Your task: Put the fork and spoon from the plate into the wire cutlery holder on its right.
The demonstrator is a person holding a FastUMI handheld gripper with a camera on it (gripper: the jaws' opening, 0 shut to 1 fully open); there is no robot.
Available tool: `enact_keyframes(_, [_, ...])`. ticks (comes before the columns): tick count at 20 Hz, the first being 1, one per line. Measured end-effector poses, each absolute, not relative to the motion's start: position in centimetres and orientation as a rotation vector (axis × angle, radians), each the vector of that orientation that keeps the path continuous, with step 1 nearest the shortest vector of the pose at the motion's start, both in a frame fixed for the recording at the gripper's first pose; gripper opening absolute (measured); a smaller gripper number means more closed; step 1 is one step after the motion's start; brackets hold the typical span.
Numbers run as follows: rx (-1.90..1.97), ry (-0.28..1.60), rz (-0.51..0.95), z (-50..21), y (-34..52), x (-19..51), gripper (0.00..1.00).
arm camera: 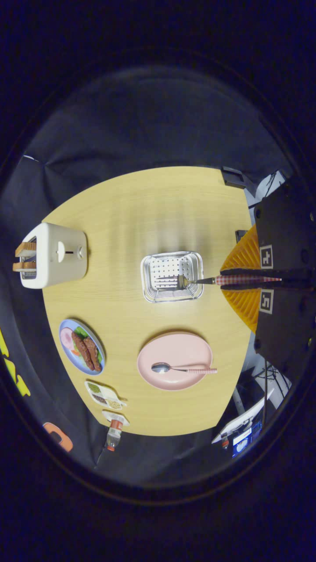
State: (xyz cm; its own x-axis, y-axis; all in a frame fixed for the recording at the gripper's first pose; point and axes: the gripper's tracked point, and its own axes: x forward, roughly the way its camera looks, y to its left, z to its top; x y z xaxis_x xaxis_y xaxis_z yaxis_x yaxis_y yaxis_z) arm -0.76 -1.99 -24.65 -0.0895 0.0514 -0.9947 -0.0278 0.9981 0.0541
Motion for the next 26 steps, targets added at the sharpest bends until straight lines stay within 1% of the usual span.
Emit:
enact_keyframes(3, [0.044,1.733,0.04,-25.8,-1.7,-0.5,0.02])
enact_keyframes(11, [0.059,1.798,-0.022,-27.6,-2.4,0.4,0.04])
enact_keyframes(12, [0.061,1.797,-0.029,-27.7,-2.6,0.6,0.07])
enact_keyframes(13, [0.069,1.789,-0.031,-27.9,-2.6,0.8,0.07])
enact_keyframes(14, [0.076,1.778,-0.032,-27.8,-2.6,1.0,0.12])
enact_keyframes(15, [0.088,1.762,-0.032,-27.7,-2.6,1.2,0.14])
enact_keyframes(16, [0.098,1.738,-0.032,-27.4,-2.7,1.5,0.23])
enact_keyframes(18, [0.087,1.664,-0.014,-26.8,-3.0,2.5,0.35])
enact_keyframes(21, [0.055,1.514,0.025,-25.0,-3.1,4.1,0.55])
enact_keyframes(22, [0.047,1.462,0.039,-24.3,-3.0,4.6,0.64])
enact_keyframes(23, [0.045,1.408,0.056,-23.4,-2.6,5.0,0.69])
enact_keyframes(26, [0.061,1.233,0.098,-21.0,-0.6,5.9,0.76])
